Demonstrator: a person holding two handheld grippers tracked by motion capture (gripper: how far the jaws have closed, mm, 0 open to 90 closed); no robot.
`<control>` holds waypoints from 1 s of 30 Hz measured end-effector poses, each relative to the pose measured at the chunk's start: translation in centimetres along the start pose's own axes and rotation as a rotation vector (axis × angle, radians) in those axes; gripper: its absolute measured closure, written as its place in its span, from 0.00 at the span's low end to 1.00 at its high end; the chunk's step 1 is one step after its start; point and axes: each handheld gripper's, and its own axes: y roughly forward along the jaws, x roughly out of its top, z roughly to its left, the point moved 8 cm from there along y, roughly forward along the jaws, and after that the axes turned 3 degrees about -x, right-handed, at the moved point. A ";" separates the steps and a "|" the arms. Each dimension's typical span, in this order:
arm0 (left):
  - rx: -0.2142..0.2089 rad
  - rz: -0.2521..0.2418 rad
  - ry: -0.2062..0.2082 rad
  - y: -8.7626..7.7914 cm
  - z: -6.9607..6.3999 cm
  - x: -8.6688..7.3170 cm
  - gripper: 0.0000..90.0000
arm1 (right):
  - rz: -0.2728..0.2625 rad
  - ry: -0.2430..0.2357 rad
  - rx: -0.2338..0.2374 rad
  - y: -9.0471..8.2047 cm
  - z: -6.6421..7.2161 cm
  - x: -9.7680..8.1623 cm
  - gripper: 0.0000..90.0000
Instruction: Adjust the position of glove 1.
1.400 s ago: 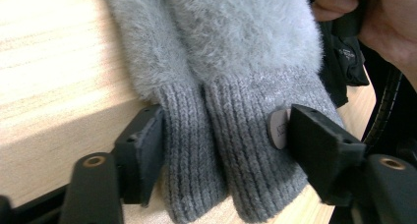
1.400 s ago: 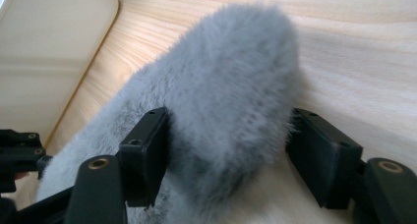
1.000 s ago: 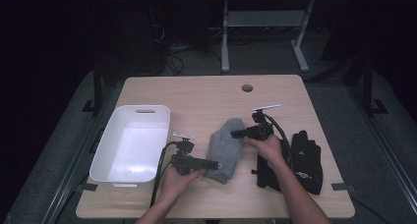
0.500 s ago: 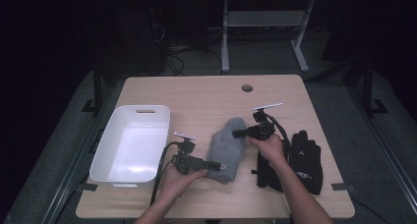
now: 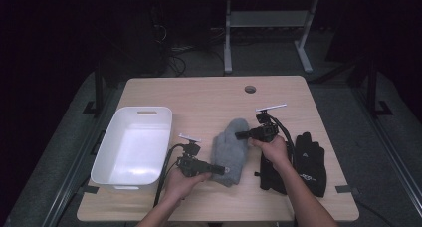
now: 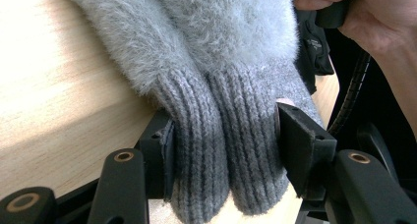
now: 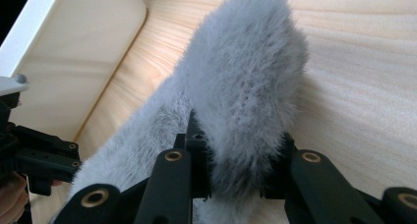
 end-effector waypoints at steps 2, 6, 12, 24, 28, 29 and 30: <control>-0.003 -0.004 0.006 -0.1 -0.1 0.0 0.52 | -0.001 -0.001 0.001 -0.2 0.2 0.1 0.79; 0.004 -0.013 0.030 -0.5 -0.5 0.3 0.52 | -0.019 0.001 0.012 -0.8 0.6 0.4 0.79; 0.012 -0.023 0.051 -1.2 -1.3 0.7 0.52 | -0.032 -0.002 0.018 -1.7 1.3 1.0 0.80; 0.014 -0.062 0.082 -3.1 -2.6 1.7 0.52 | -0.086 -0.022 0.052 -3.6 3.8 3.1 0.80; 0.021 -0.073 0.094 -4.0 -3.0 1.9 0.52 | -0.098 -0.026 0.069 -4.1 4.6 3.8 0.80; 0.021 -0.072 0.097 -4.2 -3.2 2.0 0.52 | -0.102 -0.030 0.070 -4.2 4.9 4.0 0.80; 0.021 -0.080 0.100 -4.4 -3.2 2.1 0.52 | -0.102 -0.035 0.072 -4.3 5.1 4.1 0.80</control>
